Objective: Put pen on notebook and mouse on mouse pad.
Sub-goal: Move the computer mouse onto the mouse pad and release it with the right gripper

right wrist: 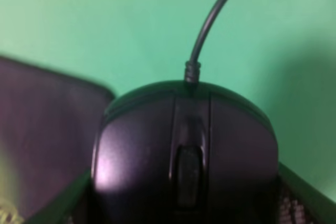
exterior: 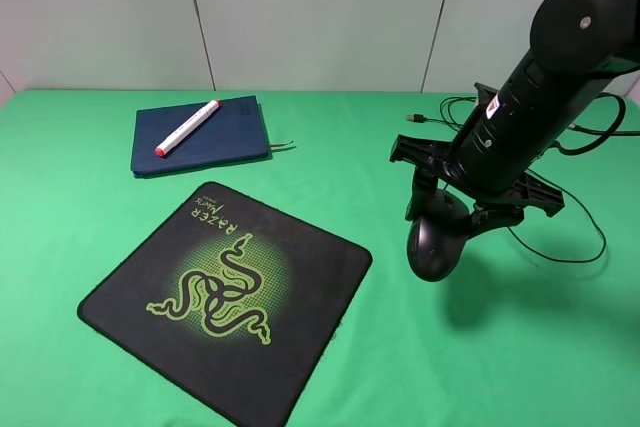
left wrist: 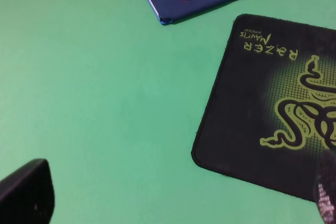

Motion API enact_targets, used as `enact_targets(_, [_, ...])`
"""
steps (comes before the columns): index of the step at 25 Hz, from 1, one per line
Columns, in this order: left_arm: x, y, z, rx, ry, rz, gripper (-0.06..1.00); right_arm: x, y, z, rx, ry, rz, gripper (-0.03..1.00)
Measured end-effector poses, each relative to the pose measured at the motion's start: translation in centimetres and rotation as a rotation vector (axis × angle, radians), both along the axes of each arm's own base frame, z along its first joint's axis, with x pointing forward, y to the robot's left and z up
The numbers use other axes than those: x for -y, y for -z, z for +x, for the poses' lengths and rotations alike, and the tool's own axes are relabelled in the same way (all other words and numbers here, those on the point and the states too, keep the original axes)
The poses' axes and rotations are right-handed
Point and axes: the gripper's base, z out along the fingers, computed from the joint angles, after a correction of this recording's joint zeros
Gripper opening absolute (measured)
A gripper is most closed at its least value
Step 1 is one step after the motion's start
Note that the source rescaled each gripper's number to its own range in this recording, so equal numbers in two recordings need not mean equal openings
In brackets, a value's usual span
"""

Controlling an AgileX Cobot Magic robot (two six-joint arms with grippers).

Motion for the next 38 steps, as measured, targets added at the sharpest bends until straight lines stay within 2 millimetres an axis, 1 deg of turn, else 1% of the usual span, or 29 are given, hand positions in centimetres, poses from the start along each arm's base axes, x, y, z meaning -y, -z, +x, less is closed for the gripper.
enact_targets(2, [0.0, 0.0, 0.0, 0.0, 0.0, 0.0, 1.0, -0.7, -0.3, -0.2, 0.0, -0.027, 0.02, 0.01])
enact_targets(5, [0.0, 0.0, 0.0, 0.0, 0.0, 0.0, 1.0, -2.4, -1.0, -0.6, 0.021, -0.074, 0.039, 0.01])
enact_targets(8, [0.0, 0.0, 0.0, 0.0, 0.0, 0.0, 1.0, -4.6, -1.6, -1.0, 0.032, -0.106, 0.052, 0.01])
enact_targets(11, [0.0, 0.0, 0.0, 0.0, 0.0, 0.0, 1.0, -6.9, -1.7, -1.1, 0.035, -0.134, 0.054, 0.01])
enact_targets(15, [0.0, 0.0, 0.0, 0.0, 0.0, 0.0, 1.0, -10.9, -1.2, -0.9, 0.035, -0.198, 0.049, 0.01])
enact_targets(18, [0.0, 0.0, 0.0, 0.0, 0.0, 0.0, 1.0, -13.9, -0.3, -0.8, 0.018, -0.244, 0.035, 0.01])
enact_targets(21, [0.1, 0.0, 0.0, 0.0, 0.003, -0.005, 1.0, -16.8, 0.9, -1.0, 0.011, -0.304, 0.016, 0.01])
enact_targets(22, [0.0, 0.0, 0.0, 0.0, 0.0, 0.0, 1.0, -17.6, 1.1, -1.0, 0.013, -0.318, 0.013, 0.01])
enact_targets(25, [0.0, 0.0, 0.0, 0.0, 0.0, 0.0, 1.0, -19.7, 2.8, -1.1, -0.002, -0.352, -0.003, 0.01])
enact_targets(28, [0.1, 0.0, 0.0, 0.0, 0.003, -0.005, 1.0, -20.7, 4.3, -0.8, -0.022, -0.36, -0.019, 0.01])
enact_targets(31, [0.1, 0.0, 0.0, 0.0, 0.003, -0.005, 1.0, -21.0, 5.5, -0.6, -0.035, -0.359, -0.032, 0.01])
enact_targets(38, [0.0, 0.0, 0.0, 0.0, 0.0, 0.0, 1.0, -21.2, 5.9, -0.4, -0.012, -0.353, -0.019, 0.01])
